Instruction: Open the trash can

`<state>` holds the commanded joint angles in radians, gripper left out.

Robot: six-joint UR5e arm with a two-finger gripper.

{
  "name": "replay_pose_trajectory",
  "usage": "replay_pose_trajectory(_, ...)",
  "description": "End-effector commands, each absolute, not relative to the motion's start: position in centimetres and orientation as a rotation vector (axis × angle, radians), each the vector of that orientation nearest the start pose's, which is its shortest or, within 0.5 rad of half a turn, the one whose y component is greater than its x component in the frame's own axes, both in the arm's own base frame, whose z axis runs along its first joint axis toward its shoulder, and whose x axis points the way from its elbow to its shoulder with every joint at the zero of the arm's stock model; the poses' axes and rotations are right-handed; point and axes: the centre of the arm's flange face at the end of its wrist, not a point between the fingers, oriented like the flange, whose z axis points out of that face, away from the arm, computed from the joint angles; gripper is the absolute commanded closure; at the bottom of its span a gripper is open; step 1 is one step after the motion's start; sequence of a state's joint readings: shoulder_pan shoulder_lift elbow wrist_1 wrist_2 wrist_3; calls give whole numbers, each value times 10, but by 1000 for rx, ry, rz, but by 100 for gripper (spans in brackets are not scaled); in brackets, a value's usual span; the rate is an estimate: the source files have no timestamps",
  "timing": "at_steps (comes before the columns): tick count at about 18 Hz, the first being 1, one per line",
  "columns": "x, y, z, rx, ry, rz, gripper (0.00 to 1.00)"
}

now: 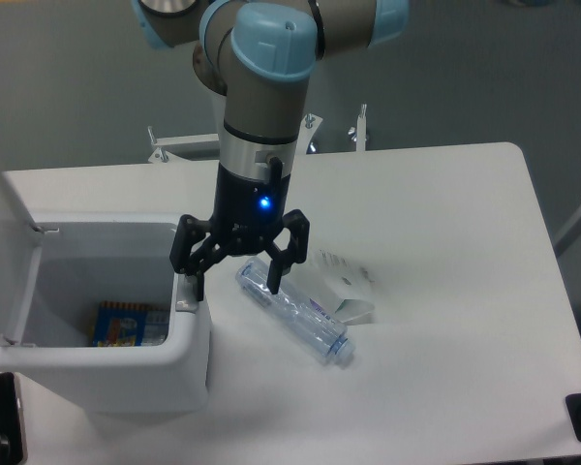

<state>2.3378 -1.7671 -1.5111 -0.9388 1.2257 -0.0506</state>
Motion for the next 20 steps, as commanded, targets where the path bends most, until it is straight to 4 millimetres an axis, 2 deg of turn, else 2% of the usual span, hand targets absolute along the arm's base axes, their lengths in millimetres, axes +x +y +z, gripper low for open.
replay_pose_trajectory(5,-330,541,531,-2310,-926,-124,0)
replay_pose_trajectory(12,-396,514,567,-2194,-976,24,0)
replay_pose_trajectory(17,-434,493,576,-2244,-986,338,0)
replay_pose_trajectory(20,-461,467,575,-2250,-1001,382,0)
